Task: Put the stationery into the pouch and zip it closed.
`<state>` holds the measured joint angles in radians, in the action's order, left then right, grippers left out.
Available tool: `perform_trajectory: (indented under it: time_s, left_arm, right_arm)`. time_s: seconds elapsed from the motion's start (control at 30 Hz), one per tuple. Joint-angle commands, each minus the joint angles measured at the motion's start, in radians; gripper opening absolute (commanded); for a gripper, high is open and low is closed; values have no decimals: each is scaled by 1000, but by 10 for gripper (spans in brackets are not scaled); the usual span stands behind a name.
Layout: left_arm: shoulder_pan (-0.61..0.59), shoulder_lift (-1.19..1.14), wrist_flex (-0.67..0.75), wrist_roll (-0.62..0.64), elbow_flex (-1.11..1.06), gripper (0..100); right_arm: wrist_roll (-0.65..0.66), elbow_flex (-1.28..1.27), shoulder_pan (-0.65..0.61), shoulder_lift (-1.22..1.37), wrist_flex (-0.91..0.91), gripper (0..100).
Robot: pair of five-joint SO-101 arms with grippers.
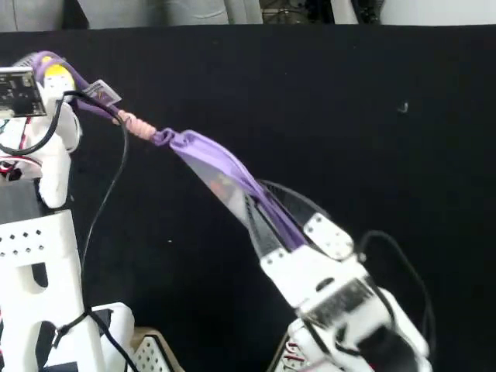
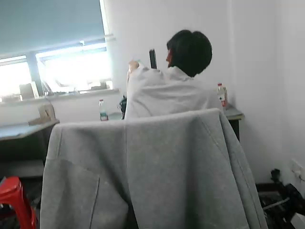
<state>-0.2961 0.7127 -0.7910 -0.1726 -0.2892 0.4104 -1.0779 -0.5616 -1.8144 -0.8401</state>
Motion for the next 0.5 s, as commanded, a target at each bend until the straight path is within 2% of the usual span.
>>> perform_trajectory:
  time_s: [0.0, 0.07, 0.2, 0.33, 0.47]
  left_arm:
    - [51, 6, -104, 48, 81, 30]
    - [76, 6, -161, 75, 97, 59]
    - [111, 6, -236, 178, 96, 191]
    - [111, 17, -244, 222, 70, 202]
    - [113, 23, -250, 224, 76, 203]
  right_arm:
    - [6, -122, 11, -107, 301, 11]
    - [9, -217, -2, -93, 433, 11]
    - [3, -381, -15, -1, 629, 11]
    - [3, -489, -9, 107, 816, 14]
    - [-15, -549, -9, 191, 908, 20]
